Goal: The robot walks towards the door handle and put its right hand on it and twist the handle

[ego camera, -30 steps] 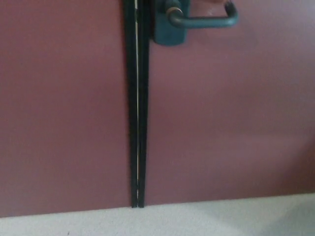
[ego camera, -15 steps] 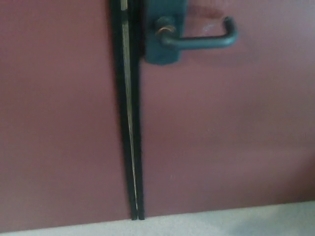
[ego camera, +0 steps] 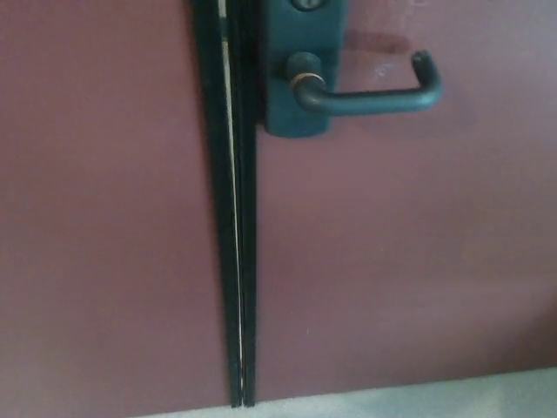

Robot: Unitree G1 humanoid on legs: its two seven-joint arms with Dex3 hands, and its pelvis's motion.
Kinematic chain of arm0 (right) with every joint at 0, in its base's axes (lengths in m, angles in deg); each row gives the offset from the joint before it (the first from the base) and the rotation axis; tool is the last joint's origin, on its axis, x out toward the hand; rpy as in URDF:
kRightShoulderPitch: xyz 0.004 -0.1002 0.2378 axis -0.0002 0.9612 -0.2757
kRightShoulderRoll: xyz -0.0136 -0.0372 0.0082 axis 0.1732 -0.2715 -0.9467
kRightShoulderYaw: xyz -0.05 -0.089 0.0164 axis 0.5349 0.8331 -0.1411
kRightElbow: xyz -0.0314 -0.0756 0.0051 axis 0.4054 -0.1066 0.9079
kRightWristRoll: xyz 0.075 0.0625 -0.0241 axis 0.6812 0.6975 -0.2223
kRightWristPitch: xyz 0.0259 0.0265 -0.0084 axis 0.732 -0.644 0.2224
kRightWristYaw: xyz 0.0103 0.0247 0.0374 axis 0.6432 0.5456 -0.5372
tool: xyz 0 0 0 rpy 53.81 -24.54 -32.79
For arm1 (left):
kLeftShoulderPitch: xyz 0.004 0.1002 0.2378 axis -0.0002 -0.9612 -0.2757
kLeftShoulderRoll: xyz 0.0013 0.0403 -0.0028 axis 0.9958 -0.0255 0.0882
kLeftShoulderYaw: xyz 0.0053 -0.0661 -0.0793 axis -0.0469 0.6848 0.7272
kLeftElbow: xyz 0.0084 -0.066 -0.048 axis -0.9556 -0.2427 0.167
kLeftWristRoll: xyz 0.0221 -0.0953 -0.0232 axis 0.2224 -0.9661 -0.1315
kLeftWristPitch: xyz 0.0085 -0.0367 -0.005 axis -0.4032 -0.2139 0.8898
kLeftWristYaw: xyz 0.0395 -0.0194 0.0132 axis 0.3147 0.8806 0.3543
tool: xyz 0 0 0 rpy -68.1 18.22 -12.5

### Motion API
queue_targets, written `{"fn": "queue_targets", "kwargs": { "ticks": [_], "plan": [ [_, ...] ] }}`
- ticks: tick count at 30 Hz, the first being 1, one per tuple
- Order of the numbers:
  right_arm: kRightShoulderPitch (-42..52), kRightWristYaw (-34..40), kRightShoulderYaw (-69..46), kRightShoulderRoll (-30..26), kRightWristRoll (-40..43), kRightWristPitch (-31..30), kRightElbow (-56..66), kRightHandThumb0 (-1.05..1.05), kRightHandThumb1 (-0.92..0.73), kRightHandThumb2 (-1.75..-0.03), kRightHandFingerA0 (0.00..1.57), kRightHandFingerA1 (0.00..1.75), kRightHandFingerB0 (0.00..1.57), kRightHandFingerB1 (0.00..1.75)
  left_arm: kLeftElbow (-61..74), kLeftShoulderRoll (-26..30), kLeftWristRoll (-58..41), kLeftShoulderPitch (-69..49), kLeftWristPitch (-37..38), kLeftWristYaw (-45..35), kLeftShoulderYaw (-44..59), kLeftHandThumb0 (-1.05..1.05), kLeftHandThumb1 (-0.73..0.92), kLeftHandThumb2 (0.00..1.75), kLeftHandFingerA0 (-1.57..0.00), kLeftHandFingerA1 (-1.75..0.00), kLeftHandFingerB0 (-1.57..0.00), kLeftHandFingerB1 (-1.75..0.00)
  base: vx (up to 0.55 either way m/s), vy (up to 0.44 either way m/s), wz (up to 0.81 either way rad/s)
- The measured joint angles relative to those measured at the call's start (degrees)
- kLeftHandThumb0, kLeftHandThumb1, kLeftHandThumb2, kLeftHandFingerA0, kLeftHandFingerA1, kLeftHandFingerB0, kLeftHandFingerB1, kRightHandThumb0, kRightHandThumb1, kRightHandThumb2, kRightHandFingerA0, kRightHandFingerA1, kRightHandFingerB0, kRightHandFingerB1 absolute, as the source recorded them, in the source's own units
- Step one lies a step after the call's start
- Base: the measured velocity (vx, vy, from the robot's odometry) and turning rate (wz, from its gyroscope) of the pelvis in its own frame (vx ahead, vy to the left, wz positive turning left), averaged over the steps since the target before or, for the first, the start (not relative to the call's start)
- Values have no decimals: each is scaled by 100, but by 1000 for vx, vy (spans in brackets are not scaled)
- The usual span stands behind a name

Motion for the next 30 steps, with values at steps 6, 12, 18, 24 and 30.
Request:
{"fn": "queue_targets", "kwargs": {
  "ticks": [6,12,18,24,30],
  "plan": [
    [-62,1,26,20,2,-1,7,-28,-71,-61,79,59,58,44,-3,22,-4,63,-5,-6,13,-29,57,57,-76,-51,-53,-41,123,7,4],
    [-51,4,84,42,-4,-33,-22,-28,-71,-61,78,55,56,43,-16,29,-1,40,-8,-13,-7,-38,48,74,-70,-61,-47,-51,111,-14,-7],
    [-67,-3,76,-11,3,-55,-33,-29,-70,-61,78,55,56,43,-37,-1,1,21,-21,-33,-33,-38,48,74,-70,-61,-47,-51,-12,-41,-1],
    [-27,-23,74,-8,6,-59,-42,-28,-70,-61,78,56,57,43,-42,5,45,-10,-20,-35,-99,-39,48,75,-70,-61,-47,-51,111,41,-5],
    [-32,-49,82,60,6,-49,-22,-28,-70,-61,78,55,56,43,-51,58,61,31,-18,-28,-120,-39,48,75,-70,-61,-47,-51,120,87,-4]
  ]
}}
